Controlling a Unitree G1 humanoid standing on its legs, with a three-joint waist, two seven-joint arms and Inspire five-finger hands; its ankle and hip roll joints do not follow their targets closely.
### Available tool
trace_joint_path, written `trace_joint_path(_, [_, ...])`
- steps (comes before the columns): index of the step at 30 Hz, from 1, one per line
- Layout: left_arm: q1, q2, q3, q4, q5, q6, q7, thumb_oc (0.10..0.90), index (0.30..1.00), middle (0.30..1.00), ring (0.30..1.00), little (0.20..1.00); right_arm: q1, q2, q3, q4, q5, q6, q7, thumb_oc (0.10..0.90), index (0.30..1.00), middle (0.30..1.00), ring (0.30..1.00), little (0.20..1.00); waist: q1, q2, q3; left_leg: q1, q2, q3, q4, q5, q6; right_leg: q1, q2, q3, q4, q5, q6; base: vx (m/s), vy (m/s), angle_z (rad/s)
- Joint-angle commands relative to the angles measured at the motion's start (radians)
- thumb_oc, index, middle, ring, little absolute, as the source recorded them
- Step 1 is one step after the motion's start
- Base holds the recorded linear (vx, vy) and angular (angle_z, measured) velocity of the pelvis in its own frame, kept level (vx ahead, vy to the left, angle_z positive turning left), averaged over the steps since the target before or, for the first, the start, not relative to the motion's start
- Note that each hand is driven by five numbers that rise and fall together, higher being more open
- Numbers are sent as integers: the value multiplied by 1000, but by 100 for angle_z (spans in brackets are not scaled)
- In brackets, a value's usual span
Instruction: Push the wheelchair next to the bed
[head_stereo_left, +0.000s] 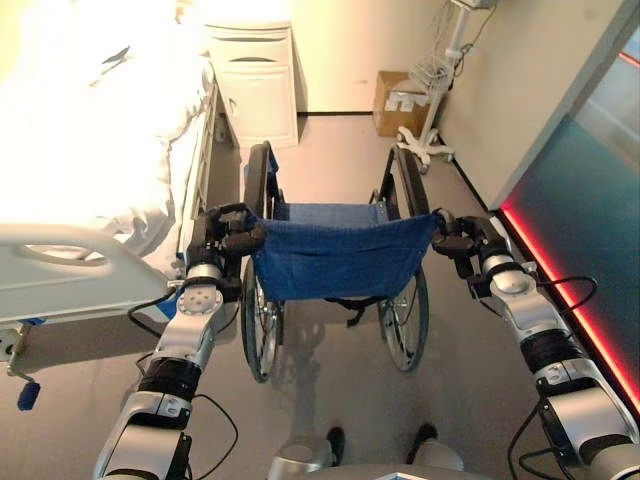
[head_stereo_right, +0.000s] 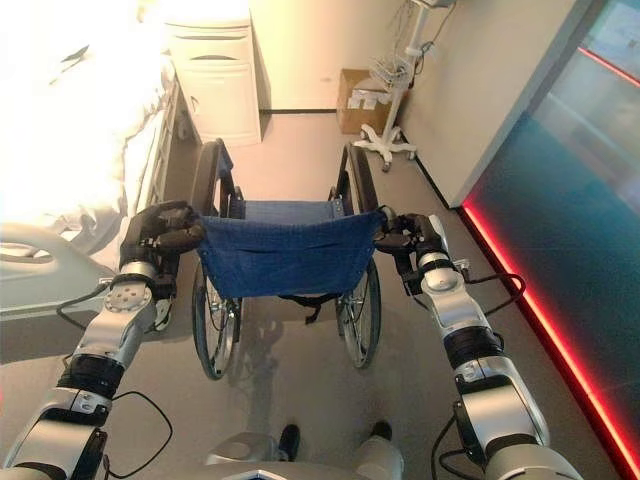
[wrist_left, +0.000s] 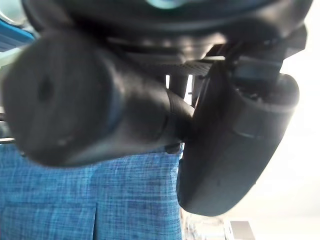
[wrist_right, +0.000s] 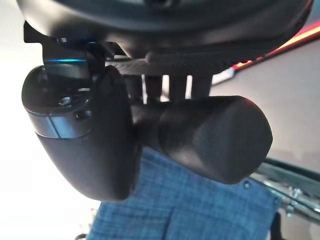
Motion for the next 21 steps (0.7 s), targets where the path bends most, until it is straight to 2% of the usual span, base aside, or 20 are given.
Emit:
trace_joint_path(1, [33,-25,-144,-61,6,-14,-140,400,300,300,300,300,-15,-115,175,-14,-171,50,54,400,300,300,300,300,9,-10,38,1,31,-39,59,-142,-88,34,61,36,-7,207,-55,378,-476,102])
trace_joint_path(2, [37,-35,-140,-73,6,12,-129,400,300,300,300,300,-6,-121,166,-31,-158,62,67,400,300,300,300,300,8,-22,26,-13,43,-33,89,-150,-87,42,81,24,55,163,-56,371,-470,92])
trace_joint_path(3, [41,-38,-138,-80,-5,19,-124,400,300,300,300,300,-1,-118,164,-51,-173,77,80,400,300,300,300,300,3,-31,28,-15,49,-36,116,-157,-90,31,88,33,101,168,-54,355,-395,72])
trace_joint_path(5, [63,-45,-128,-94,5,24,-125,400,300,300,300,300,25,-148,157,-103,-170,93,93,400,300,300,300,300,-13,-41,24,2,110,-10,139,-151,-122,53,104,6,128,112,-75,360,-305,74])
trace_joint_path(7, [61,-58,-136,-78,-8,13,-119,400,300,300,300,300,35,-175,142,-87,-171,75,117,400,300,300,300,300,-22,-53,20,1,158,7,168,-98,-157,107,122,-23,91,92,-105,312,-298,75])
trace_joint_path(9, [48,-76,-144,-62,-7,8,-118,400,300,300,300,300,28,-189,142,-57,-172,58,122,400,300,300,300,300,-33,-60,17,-17,192,20,218,-47,-172,133,142,-34,70,77,-130,235,-305,68])
trace_joint_path(13, [25,-106,-171,-26,-6,4,-111,400,300,300,300,300,35,-196,139,0,-172,27,107,400,300,300,300,300,-51,-81,13,-80,219,82,373,16,-181,179,172,-69,25,62,-179,234,-355,70])
trace_joint_path(14, [26,-111,-173,-18,-4,2,-112,400,300,300,300,300,42,-194,135,4,-174,25,103,400,300,300,300,300,-50,-85,18,-121,210,95,442,21,-180,201,175,-82,7,63,-188,301,-401,77])
trace_joint_path(16, [34,-115,-173,-11,-2,-3,-111,400,300,300,300,300,47,-189,135,14,-168,22,96,400,300,300,300,300,-43,-83,24,-144,194,108,456,7,-174,222,181,-96,1,55,-194,239,-230,39])
trace_joint_path(17, [54,-115,-163,-13,5,-11,-114,400,300,300,300,300,52,-176,137,22,-178,14,98,400,300,300,300,300,-25,-70,34,-130,132,100,413,-51,-154,236,195,-91,11,43,-189,298,-149,3])
trace_joint_path(18, [72,-112,-148,-18,22,-18,-124,400,300,300,300,300,50,-154,141,22,-189,21,91,400,300,300,300,300,-18,-52,38,-143,101,141,327,-20,-160,257,225,-94,14,24,-191,314,-157,0])
trace_joint_path(19, [73,-112,-147,-19,24,-18,-125,400,300,300,300,300,50,-152,142,22,-190,21,89,400,300,300,300,300,-15,-51,42,-138,101,147,320,-19,-161,263,227,-93,14,21,-191,294,-122,9])
trace_joint_path(21, [85,-111,-144,-20,33,-30,-136,400,300,300,300,300,52,-131,145,33,-184,25,62,400,300,300,300,300,1,-26,46,-164,68,202,193,8,-167,299,258,-97,7,5,-187,285,-73,8])
